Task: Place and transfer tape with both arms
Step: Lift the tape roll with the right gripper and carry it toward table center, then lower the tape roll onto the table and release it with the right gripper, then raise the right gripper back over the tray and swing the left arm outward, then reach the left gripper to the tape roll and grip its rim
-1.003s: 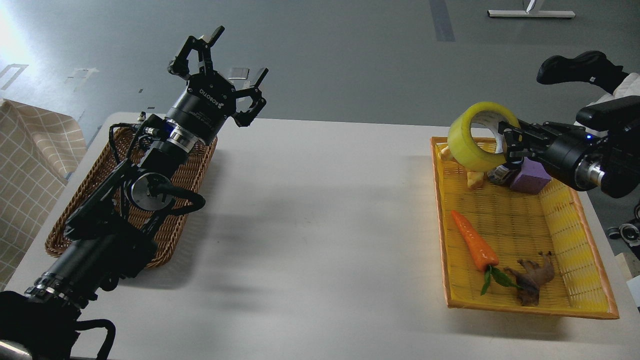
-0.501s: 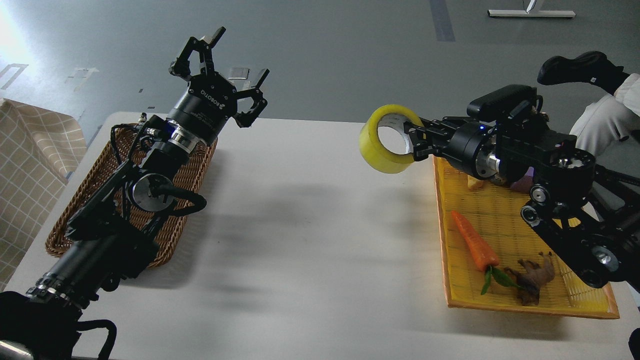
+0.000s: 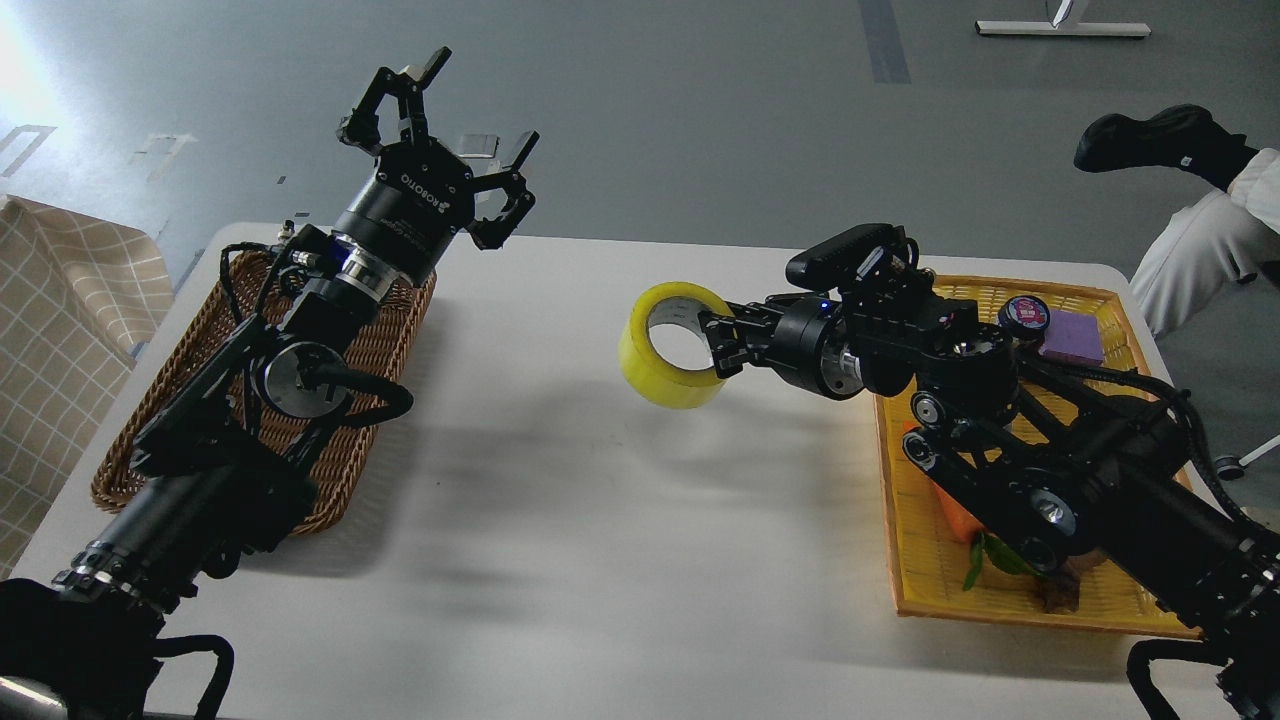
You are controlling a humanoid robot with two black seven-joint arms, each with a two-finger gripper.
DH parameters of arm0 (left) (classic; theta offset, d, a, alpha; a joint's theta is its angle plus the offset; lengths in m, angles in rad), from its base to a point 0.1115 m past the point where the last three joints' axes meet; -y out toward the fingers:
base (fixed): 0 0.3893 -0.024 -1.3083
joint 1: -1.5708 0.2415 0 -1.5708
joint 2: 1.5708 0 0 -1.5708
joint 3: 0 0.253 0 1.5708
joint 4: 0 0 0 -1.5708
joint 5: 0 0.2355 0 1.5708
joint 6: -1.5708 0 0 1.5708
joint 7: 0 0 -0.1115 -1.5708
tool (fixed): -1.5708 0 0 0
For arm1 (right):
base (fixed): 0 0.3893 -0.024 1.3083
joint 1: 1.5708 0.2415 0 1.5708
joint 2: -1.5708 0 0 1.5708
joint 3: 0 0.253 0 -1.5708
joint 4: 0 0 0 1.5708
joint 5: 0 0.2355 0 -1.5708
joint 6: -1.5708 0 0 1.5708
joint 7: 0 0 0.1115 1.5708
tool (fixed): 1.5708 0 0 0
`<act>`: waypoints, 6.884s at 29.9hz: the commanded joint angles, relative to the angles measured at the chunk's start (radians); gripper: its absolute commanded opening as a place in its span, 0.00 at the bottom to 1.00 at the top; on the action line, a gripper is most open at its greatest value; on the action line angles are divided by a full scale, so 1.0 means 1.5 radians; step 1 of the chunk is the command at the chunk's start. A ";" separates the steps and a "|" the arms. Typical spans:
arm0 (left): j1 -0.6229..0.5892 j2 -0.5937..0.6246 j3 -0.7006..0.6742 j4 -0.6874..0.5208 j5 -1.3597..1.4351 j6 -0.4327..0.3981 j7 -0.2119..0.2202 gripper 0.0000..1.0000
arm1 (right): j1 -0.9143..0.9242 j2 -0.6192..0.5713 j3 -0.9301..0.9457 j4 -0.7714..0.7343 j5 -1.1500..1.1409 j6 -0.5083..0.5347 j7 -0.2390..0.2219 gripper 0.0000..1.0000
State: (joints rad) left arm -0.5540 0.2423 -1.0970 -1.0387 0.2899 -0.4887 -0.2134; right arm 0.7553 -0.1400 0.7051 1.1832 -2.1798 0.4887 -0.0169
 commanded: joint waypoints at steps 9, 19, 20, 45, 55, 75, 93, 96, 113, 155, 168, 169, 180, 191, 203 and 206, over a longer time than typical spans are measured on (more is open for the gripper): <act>-0.002 0.000 0.000 0.000 0.000 0.000 0.000 0.98 | 0.001 0.053 -0.038 -0.060 0.000 0.000 -0.001 0.00; -0.002 -0.001 0.000 0.000 0.000 0.000 0.000 0.98 | 0.017 0.082 -0.080 -0.123 0.000 0.000 -0.001 0.00; -0.002 -0.001 0.000 0.000 0.000 0.000 0.000 0.98 | 0.019 0.083 -0.085 -0.124 0.000 0.000 -0.001 0.00; -0.001 -0.002 -0.001 0.000 -0.001 0.000 0.000 0.98 | 0.018 0.093 -0.091 -0.150 0.000 0.000 -0.001 0.08; -0.001 -0.002 -0.001 0.000 0.000 0.000 0.000 0.98 | 0.018 0.093 -0.102 -0.151 0.001 0.000 -0.001 0.32; -0.002 0.000 -0.001 0.000 -0.001 0.000 -0.002 0.98 | 0.019 0.088 -0.054 -0.089 0.031 0.000 0.000 0.98; -0.013 0.003 0.011 -0.001 0.001 0.000 -0.015 0.98 | -0.113 -0.140 0.184 0.180 0.293 0.000 0.002 1.00; -0.013 0.008 0.012 -0.004 0.001 0.000 -0.015 0.98 | -0.165 -0.139 0.280 0.192 0.373 0.000 0.002 1.00; -0.013 0.015 0.015 -0.004 0.011 0.000 -0.013 0.98 | -0.250 -0.040 0.629 0.052 0.972 0.000 0.002 1.00; -0.060 0.155 0.113 -0.132 0.489 0.077 -0.014 0.98 | -0.270 0.073 0.642 -0.078 1.236 0.000 0.031 1.00; -0.063 0.157 0.150 -0.178 0.837 0.085 -0.013 0.98 | -0.281 0.073 0.641 -0.078 1.238 0.000 0.032 1.00; -0.064 0.153 0.156 -0.178 0.875 0.087 -0.013 0.98 | -0.281 0.074 0.641 -0.078 1.238 0.000 0.032 1.00; -0.058 0.145 0.250 -0.176 1.104 0.102 0.015 0.98 | -0.281 0.075 0.640 -0.078 1.238 0.000 0.032 1.00; -0.090 0.145 0.356 -0.175 1.114 0.101 0.104 0.98 | -0.287 0.074 0.638 -0.080 1.238 0.000 0.032 1.00; -0.140 0.145 0.468 -0.166 1.119 0.095 0.106 0.98 | -0.290 0.074 0.628 -0.080 1.237 0.000 0.031 1.00; -0.142 0.143 0.473 -0.166 1.119 0.093 0.107 0.98 | -0.290 0.074 0.628 -0.080 1.237 0.000 0.031 1.00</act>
State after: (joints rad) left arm -0.7602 0.4607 -0.4007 -1.2879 1.9681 -0.3462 -0.0538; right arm 0.3206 -0.0290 1.6480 1.0630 -0.3237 0.4886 0.0292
